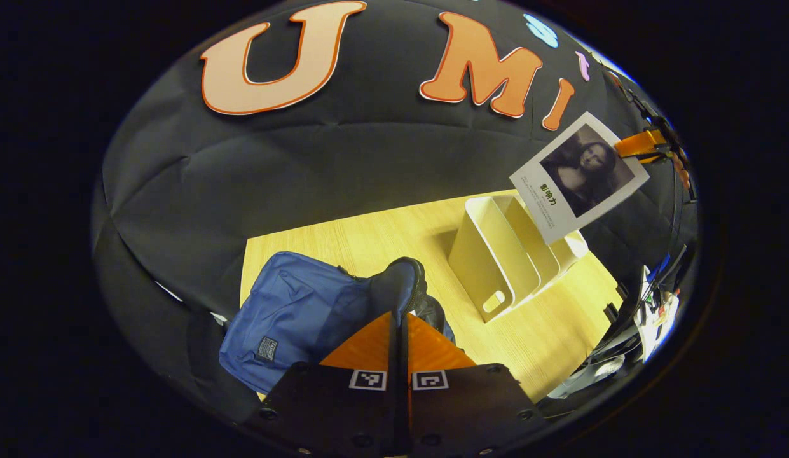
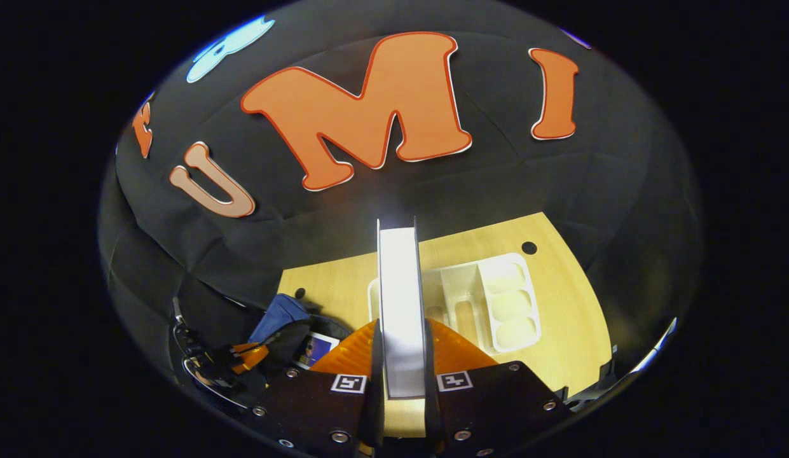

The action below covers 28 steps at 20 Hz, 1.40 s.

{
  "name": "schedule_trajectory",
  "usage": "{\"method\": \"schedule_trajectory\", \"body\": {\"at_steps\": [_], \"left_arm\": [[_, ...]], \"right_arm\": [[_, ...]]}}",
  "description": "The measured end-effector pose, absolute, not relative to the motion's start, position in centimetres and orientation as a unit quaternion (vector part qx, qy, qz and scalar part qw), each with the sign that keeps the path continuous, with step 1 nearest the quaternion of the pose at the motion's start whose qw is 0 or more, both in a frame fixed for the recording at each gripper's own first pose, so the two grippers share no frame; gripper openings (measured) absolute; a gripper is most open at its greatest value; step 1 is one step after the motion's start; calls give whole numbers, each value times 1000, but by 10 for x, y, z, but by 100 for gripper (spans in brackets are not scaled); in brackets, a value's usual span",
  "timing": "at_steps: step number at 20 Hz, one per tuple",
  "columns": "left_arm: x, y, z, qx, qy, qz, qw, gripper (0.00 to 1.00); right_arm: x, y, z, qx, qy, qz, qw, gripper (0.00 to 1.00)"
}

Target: Open the schoolbag, grab two books from the bookshelf and put them into the schoolbag.

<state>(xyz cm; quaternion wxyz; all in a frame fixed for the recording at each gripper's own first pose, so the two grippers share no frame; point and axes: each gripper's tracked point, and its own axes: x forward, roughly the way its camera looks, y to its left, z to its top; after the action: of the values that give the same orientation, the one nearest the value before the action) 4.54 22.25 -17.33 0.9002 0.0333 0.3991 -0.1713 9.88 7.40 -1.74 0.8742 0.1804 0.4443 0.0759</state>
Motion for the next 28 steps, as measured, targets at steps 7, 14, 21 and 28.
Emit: {"method": "schedule_trajectory", "body": {"at_steps": [7, 14, 21, 28], "left_arm": [[50, 227, -172, 36, 397, -150, 905, 1], [49, 231, -171, 30, 395, -139, 908, 1], [50, 233, -169, 26, 392, -134, 910, 1], [53, 235, -169, 15, 388, -126, 913, 1]], "right_arm": [[86, 126, -29, 251, 434, 130, 855, 25], [75, 183, -60, 301, 446, 163, 827, 25], [57, 240, -102, 351, 451, 163, 804, 25], [40, 288, -141, 403, 457, 136, 781, 25]]}}
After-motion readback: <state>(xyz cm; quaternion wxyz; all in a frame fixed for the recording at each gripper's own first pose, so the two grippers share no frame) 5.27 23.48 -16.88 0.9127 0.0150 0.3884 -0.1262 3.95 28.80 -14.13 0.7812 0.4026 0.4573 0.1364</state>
